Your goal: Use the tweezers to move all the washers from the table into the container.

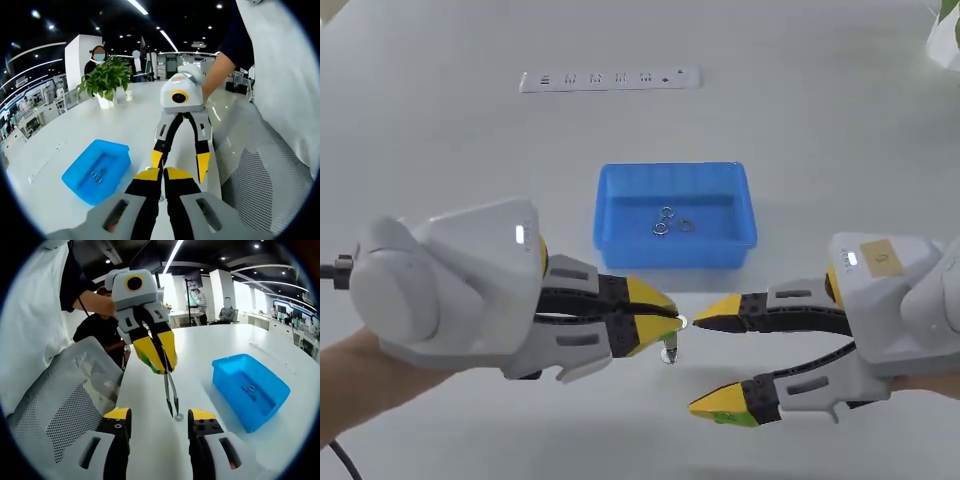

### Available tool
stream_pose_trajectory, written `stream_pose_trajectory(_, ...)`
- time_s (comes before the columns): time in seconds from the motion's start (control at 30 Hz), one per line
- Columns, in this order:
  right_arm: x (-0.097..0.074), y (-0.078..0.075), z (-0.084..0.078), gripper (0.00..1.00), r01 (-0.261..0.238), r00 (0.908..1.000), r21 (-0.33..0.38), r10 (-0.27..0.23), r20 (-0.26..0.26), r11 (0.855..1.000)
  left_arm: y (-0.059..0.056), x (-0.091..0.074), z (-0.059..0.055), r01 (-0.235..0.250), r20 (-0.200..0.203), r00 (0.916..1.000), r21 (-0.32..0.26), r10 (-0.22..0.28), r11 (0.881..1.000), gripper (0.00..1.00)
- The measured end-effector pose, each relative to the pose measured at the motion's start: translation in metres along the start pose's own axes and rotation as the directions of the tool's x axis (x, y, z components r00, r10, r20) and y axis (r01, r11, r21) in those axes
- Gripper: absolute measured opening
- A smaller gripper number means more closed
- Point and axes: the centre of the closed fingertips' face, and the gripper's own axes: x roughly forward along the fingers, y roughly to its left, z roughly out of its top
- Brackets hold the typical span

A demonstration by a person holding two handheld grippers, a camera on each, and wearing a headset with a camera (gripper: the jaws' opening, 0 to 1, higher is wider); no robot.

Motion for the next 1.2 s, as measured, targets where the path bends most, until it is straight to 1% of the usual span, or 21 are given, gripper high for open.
stream_pose_trajectory(0.17,0.0006,0.0028,-0.003,0.45,-0.004,1.0,0.019,0.004,-0.002,1.0,0.0011,0.0,-0.0012,-0.004,0.005,1.0,-0.008,0.004,1.0,0.06)
stream_pose_trajectory(0.3,0.0012,0.0048,-0.0037,0.45,-0.006,1.0,0.021,0.006,-0.005,1.0,0.0014,0.0008,-0.0019,-0.004,0.007,1.0,-0.007,0.004,1.0,0.06)
stream_pose_trajectory(0.63,0.0006,0.0032,-0.0039,0.44,0.001,0.9999,0.027,-0.001,-0.011,1.0,0.0012,0.0019,-0.0075,0.001,0.001,1.0,-0.007,-0.001,1.0,0.06)
stream_pose_trajectory(0.8,0.0002,0.0029,-0.0047,0.44,0.002,0.9999,0.034,-0.002,-0.016,0.999,0.0002,0.0031,-0.0066,0.002,0.011,0.9999,-0.004,-0.002,1.0,0.06)
stream_pose_trajectory(1.03,0.0011,0.0051,-0.0057,0.44,-0.001,0.9998,0.036,0.002,-0.02,0.999,-0.003,0.0034,-0.0041,0.013,0.012,0.9998,0.007,-0.013,1.0,0.06)
stream_pose_trajectory(1.1,0.0011,0.0051,-0.0062,0.44,0.0,0.9998,0.037,0.001,-0.021,0.999,-0.0027,0.004,-0.0056,0.01,0.006,0.9999,0.013,-0.01,1.0,0.06)
stream_pose_trajectory(1.2,0.0008,0.0057,-0.0063,0.43,-0.001,0.9998,0.04,0.002,-0.022,0.999,-0.0024,0.0043,-0.0049,0.009,0.01,0.9999,0.013,-0.009,1.0,0.06)
